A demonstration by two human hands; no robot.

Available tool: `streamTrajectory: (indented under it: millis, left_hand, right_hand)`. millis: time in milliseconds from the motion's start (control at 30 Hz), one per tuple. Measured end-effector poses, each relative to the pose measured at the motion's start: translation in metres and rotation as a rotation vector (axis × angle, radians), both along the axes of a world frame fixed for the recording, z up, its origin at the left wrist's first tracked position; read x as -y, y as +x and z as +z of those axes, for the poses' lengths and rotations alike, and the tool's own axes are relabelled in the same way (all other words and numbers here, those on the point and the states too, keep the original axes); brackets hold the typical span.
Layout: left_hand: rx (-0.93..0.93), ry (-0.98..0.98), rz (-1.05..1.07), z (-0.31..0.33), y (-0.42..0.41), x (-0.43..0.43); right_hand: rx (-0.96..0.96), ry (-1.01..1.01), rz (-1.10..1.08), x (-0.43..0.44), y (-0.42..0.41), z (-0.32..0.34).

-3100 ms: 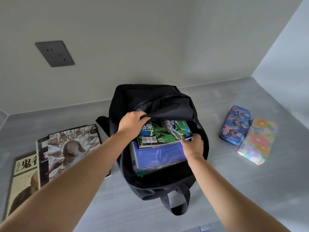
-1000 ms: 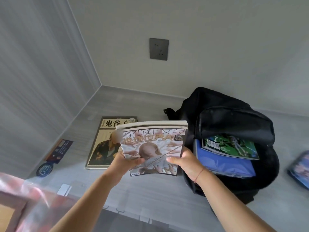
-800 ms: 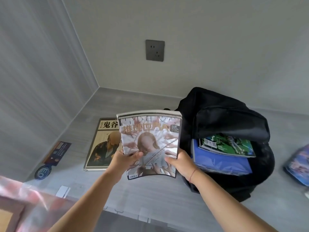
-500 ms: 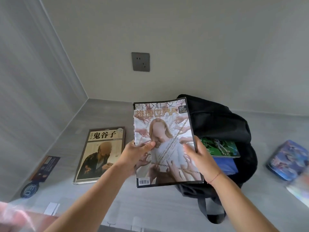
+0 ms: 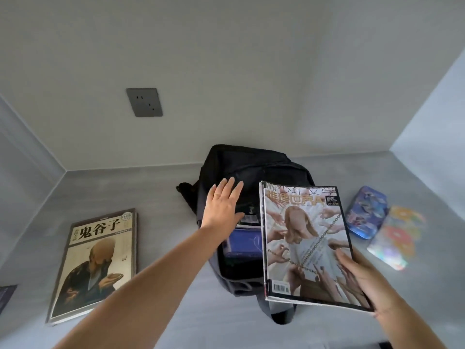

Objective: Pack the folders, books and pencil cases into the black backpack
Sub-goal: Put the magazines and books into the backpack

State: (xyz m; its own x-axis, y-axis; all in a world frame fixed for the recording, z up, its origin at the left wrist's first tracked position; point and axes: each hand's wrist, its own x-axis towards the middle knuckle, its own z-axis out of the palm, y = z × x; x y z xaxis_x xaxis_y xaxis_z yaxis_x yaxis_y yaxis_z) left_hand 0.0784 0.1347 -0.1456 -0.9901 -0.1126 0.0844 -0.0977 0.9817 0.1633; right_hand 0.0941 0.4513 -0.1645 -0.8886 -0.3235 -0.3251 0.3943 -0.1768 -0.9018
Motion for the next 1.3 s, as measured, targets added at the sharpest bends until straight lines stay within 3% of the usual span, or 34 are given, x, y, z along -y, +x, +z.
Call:
streamTrajectory:
  millis: [200, 367, 567, 733, 933, 1067, 1300]
  left_hand:
    - [0.061, -0.049, -0.092, -0.008, -0.045, 0.001]
    - [-0.118, 0.248, 0.061, 0.027, -0.064, -0.004]
    - [-0.145, 0.165, -0.018, 0.042, -0.072, -0.016]
    - [-0.138, 0.166, -0.017, 0.038, -0.069, -0.012]
    - [-0.126, 0.239, 0.033, 0.039, -0.068, -0.011]
    - [-0.117, 0.271, 0.053, 0.037, -0.069, -0.010]
    - [-0.118, 0.310, 0.061, 0.035, -0.072, -0.007]
  right_hand:
    - [-0.024, 0.106, -0.017, -0.018, 0.011, -0.006]
    - [0.040, 0.114, 0.046, -0.015, 0.020, -0.022]
    - [0.078, 0.244, 0.229, 0.018, 0.009, -0.023]
    - [0.167, 0.265, 0.255, 0.049, -0.037, -0.006]
    - [0.037, 0.509, 0.258, 0.084, -0.090, 0.000]
    - [0.067, 0.482, 0.143, 0.079, -0.083, -0.007]
    - [0.317, 0.244, 0.083, 0.054, -0.034, -0.019]
